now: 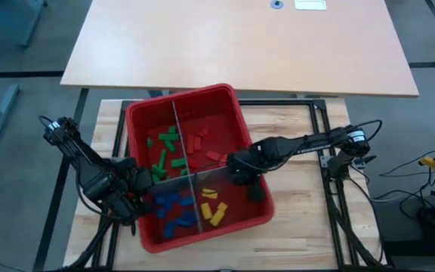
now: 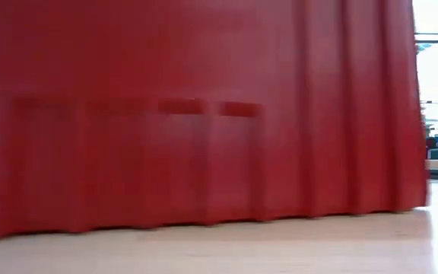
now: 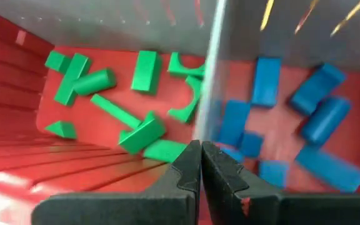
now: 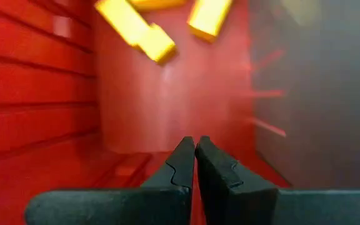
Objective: Sort blocks
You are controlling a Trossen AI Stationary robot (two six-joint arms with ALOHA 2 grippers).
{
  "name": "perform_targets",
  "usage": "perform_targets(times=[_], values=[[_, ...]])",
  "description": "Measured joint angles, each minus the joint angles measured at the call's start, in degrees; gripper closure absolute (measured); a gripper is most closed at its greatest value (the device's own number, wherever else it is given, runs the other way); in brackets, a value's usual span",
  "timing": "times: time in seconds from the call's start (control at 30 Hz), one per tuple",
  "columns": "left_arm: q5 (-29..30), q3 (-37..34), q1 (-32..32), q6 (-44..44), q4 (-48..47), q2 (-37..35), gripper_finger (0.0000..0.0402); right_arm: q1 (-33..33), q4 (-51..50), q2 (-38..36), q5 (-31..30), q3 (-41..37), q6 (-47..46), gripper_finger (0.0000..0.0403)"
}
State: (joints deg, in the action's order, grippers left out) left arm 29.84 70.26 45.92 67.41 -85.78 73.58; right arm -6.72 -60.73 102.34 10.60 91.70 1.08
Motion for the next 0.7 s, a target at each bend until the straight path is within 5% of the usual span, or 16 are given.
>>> perform_targets(times=[0.27,0.7], values=[[2.47,0.22,-0.09,0.21,2.29,0.03,0.0402,0.09,-15.63,-0.23,-6.79,-0.22,1.24,0.0403],[5.52,0.19,0.05,-0.33,3.56,-0.08,0.0401,0.11,-11.13,-6.52,-7.31,-0.48,-6.04,0.0403]])
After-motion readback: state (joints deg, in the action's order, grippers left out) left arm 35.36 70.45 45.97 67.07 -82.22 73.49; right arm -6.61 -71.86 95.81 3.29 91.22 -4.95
